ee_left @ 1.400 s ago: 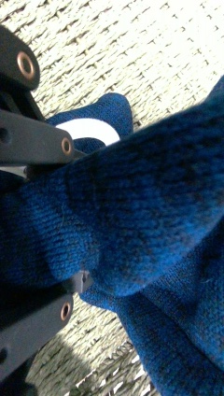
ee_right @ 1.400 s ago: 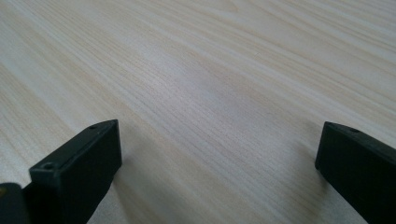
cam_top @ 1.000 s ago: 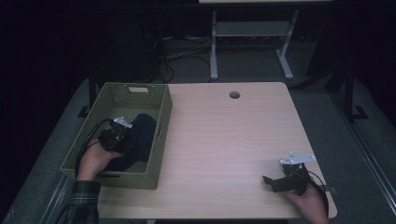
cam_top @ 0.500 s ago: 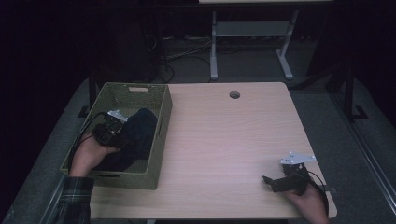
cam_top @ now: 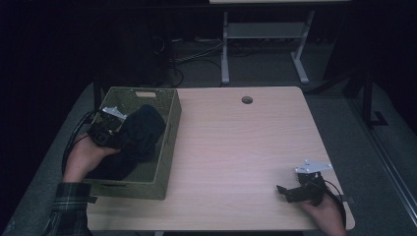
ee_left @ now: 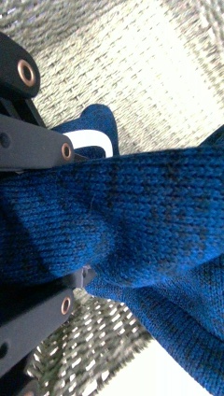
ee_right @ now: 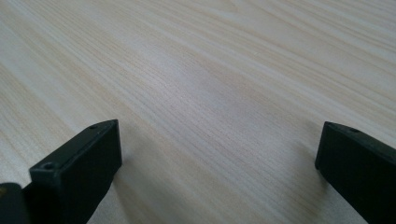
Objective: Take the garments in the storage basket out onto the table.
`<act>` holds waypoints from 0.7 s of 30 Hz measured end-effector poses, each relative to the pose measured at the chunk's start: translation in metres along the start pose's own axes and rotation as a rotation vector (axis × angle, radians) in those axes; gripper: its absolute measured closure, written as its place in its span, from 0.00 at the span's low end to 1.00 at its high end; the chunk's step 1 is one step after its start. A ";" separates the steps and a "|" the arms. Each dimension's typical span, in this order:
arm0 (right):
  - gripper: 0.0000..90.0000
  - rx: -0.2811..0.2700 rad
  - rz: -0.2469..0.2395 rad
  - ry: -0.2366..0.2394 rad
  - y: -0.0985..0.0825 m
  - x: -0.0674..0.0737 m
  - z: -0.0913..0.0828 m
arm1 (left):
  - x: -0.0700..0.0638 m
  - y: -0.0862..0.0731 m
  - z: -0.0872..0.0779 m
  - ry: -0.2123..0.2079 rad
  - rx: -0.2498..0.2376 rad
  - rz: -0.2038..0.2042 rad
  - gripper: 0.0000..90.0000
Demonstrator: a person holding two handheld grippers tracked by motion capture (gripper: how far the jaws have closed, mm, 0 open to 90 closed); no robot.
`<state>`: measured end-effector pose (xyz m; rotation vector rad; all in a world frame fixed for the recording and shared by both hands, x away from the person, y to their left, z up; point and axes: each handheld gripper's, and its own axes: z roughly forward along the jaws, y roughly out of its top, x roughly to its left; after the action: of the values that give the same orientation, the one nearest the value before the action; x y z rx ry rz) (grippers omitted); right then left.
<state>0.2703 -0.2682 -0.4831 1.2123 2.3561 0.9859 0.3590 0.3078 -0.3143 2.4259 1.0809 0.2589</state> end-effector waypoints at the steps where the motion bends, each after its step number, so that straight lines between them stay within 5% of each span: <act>1: 0.00 0.001 -0.002 0.000 0.000 0.000 0.000 | 0.000 0.001 -0.003 0.001 -0.002 -0.002 0.72; 21: 0.00 0.000 -0.002 0.002 0.000 0.000 0.000 | -0.010 0.037 -0.048 0.023 -0.066 0.042 0.72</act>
<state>0.2702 -0.2684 -0.4830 1.2099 2.3582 0.9866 0.3599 0.2953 -0.2546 2.3943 1.0153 0.3321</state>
